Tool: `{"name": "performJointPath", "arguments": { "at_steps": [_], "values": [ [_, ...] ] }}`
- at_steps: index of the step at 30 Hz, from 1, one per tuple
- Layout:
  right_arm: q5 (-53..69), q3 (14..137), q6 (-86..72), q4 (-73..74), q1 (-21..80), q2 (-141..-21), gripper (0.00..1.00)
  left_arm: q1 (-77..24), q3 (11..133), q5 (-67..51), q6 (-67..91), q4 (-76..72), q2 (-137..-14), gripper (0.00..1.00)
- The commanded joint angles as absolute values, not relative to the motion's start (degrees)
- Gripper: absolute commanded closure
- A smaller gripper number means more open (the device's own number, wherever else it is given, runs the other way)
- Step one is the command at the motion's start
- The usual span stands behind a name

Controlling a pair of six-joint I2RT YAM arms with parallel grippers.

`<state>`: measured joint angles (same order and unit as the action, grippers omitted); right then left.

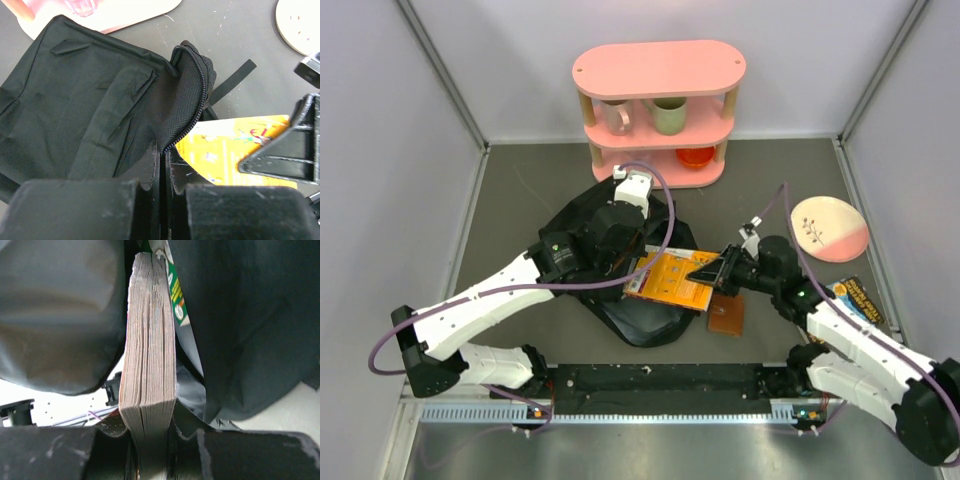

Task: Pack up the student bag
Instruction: Place the book in the student bag.

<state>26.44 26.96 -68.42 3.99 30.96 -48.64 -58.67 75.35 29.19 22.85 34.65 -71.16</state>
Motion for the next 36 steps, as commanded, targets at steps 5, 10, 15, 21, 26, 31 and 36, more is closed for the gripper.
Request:
{"name": "performJointPath", "arguments": {
  "at_steps": [5,10,15,21,26,31,36],
  "values": [
    [11.62,30.93,-69.26,-20.74,38.13,-63.00,1.00,-58.71,77.43,29.71,24.17,27.51,-68.56,1.00],
    [6.78,33.83,-71.54,-32.06,40.68,-76.08,1.00,-58.71,76.55,29.62,24.43,26.72,-67.68,1.00],
    [0.61,40.16,-72.33,-32.85,43.68,-87.34,1.00,-58.71,75.94,29.88,24.61,26.72,-67.24,1.00],
    [3.34,44.74,-70.49,-27.08,44.12,-95.98,0.73,-58.62,75.24,29.97,24.70,26.63,-66.88,1.00],
    [5.26,41.93,-68.38,-22.41,44.12,-94.84,0.52,-58.62,74.36,29.97,24.70,26.10,-66.45,1.00],
    [6.06,40.25,-65.66,-18.38,44.21,-92.11,0.41,-58.54,74.00,29.88,24.70,25.93,-66.80,1.00],
    [5.01,41.22,-62.06,-9.41,44.21,-89.04,0.32,-58.45,73.92,29.44,24.61,26.10,-66.88,1.00]
  ]
}}
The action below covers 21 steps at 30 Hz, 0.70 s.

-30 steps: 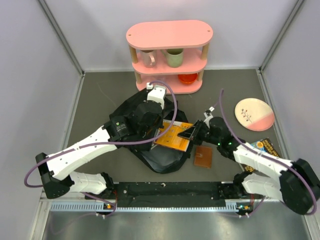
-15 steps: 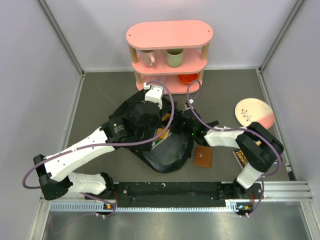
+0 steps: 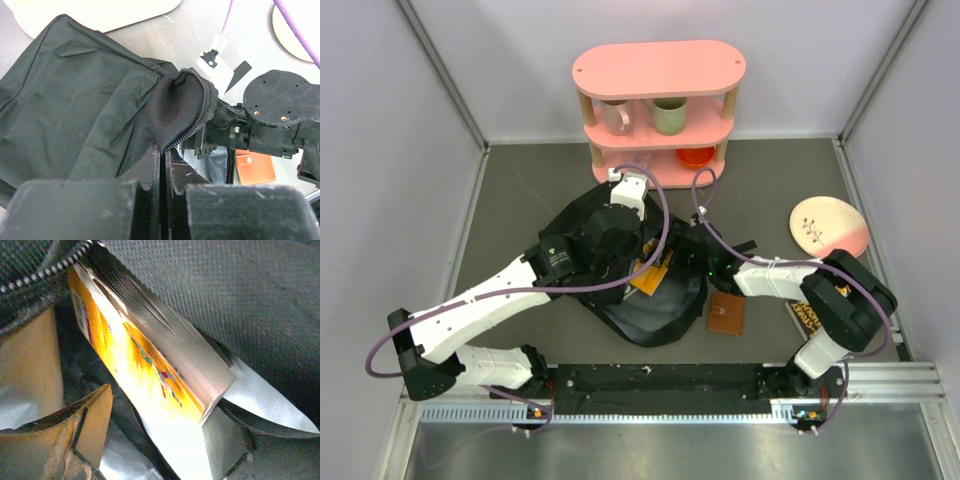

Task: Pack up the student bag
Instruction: Place the book in the student bag.

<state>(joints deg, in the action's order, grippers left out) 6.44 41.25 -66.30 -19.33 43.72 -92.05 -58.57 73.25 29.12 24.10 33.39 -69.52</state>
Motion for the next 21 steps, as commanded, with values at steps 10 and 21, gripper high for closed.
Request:
{"name": "performJointPath", "arguments": {
  "at_steps": [10,21],
  "values": [
    [8.60,38.76,-63.89,-14.22,44.12,-86.22,0.97,-58.36,73.21,28.92,25.22,25.84,-66.62,1.00],
    [6.42,49.13,-74.70,-22.93,44.82,-96.49,1.00,-58.36,73.21,27.95,25.49,25.93,-66.71,1.00]
  ]
}}
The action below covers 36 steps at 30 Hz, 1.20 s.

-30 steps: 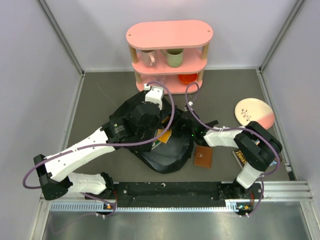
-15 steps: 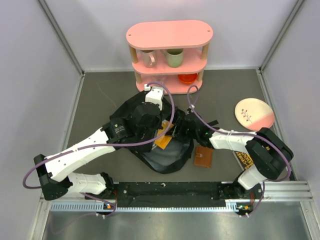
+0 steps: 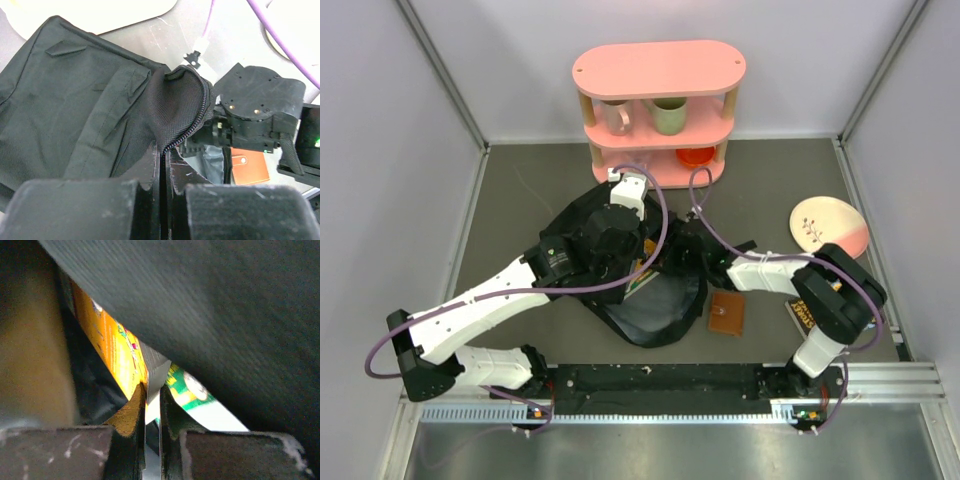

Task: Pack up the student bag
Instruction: Place the book in the student bag.

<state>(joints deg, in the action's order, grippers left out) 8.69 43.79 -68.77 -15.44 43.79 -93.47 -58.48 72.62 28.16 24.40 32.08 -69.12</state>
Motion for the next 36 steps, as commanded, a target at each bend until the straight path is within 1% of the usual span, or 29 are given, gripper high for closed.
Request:
{"name": "performJointPath", "arguments": {
  "at_steps": [1,6,11,12,14,15,17,18,22,25,26,28,34,36],
  "values": [
    [5.20,49.48,-75.14,-24.68,45.17,-97.29,1.00,-58.36,73.21,27.86,25.49,26.01,-66.71,1.00],
    [5.89,54.58,-75.24,-23.73,45.79,-102.12,1.00,-58.36,73.13,27.77,25.58,26.45,-66.88,1.00],
    [5.45,54.67,-69.62,-21.54,46.49,-102.48,0.86,-58.18,72.07,28.04,26.10,26.54,-66.80,1.00],
    [5.19,54.32,-68.57,-20.75,46.49,-101.87,0.82,-58.10,71.90,28.04,26.10,26.63,-66.71,1.00],
    [4.22,52.22,-65.66,-19.00,46.49,-98.98,0.70,-58.01,71.19,27.95,26.45,26.63,-66.53,1.00],
    [3.44,51.34,-64.96,-18.46,46.49,-97.83,0.58,-57.92,70.76,27.95,26.80,26.63,-66.27,1.00],
    [2.47,49.14,-62.41,-16.54,46.49,-94.14,0.47,-57.83,70.31,27.95,26.89,26.63,-66.18,1.00],
    [1.85,47.83,-61.71,-16.09,46.49,-93.09,0.39,-57.75,69.96,27.78,27.07,26.46,-66.09,1.00],
    [0.18,45.18,-58.81,-11.87,46.41,-86.94,0.32,-57.57,69.70,27.34,27.16,26.37,-66.18,1.00],
    [-2.37,42.55,-56.96,-8.97,46.41,-80.61,0.32,-57.57,69.43,27.25,27.25,26.46,-66.01,1.00],
    [-3.59,41.84,-56.69,-7.66,46.41,-76.85,0.32,-57.57,69.26,27.16,27.25,26.46,-66.01,1.00],
    [-4.83,39.56,-56.16,-3.27,46.41,-72.62,0.31,-57.48,68.82,27.07,27.25,26.46,-65.92,1.00],
    [-9.40,33.84,-55.19,5.07,46.41,-54.25,0.31,-57.39,66.80,25.14,27.51,25.40,-66.27,1.00],
    [-13.17,34.27,-54.76,8.86,46.32,-48.64,0.29,-57.39,66.71,23.30,27.68,25.49,-66.88,0.94]
  ]
}}
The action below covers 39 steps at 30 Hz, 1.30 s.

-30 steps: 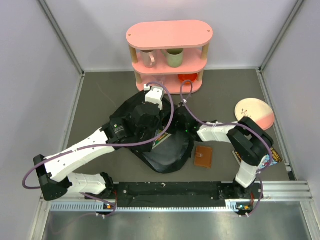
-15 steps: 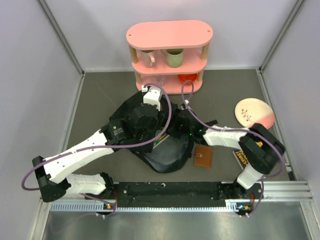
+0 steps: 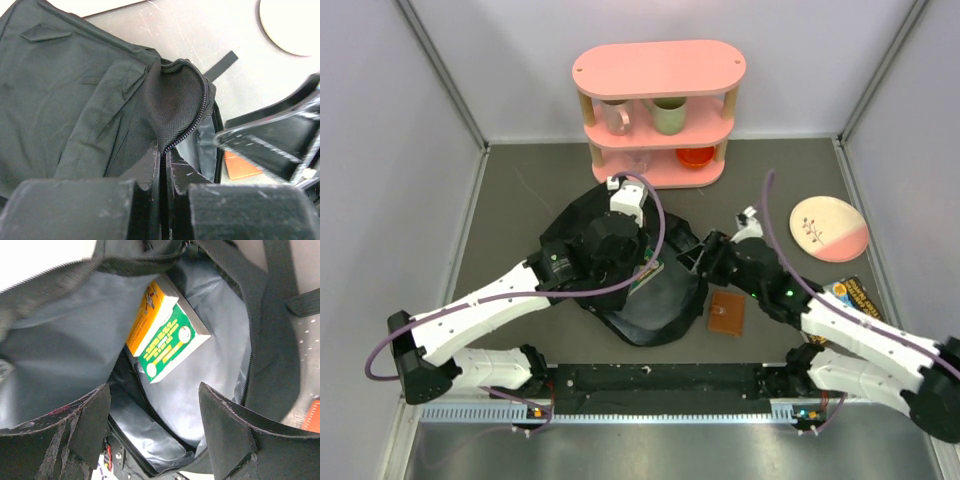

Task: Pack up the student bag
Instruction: Place the book in the student bag, then move the book to the center of the board.

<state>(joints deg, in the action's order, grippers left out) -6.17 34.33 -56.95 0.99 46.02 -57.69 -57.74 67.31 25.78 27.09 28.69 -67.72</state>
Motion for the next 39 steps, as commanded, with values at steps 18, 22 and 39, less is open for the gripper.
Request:
{"name": "performJointPath", "arguments": {
  "at_steps": [18,22,39],
  "values": [
    [-18.27,44.82,-44.74,53.16,-4.17,-40.77,0.01,-61.96,65.22,13.88,20.83,19.52,-61.35,0.01],
    [-18.27,45.26,-46.05,56.16,-15.89,-44.20,0.01,-61.88,64.69,14.33,19.52,16.97,-61.70,0.01],
    [-30.06,39.64,-58.62,53.36,-31.11,-56.85,0.01,-61.88,69.87,8.97,17.58,18.98,-68.20,0.01]
  ]
}}
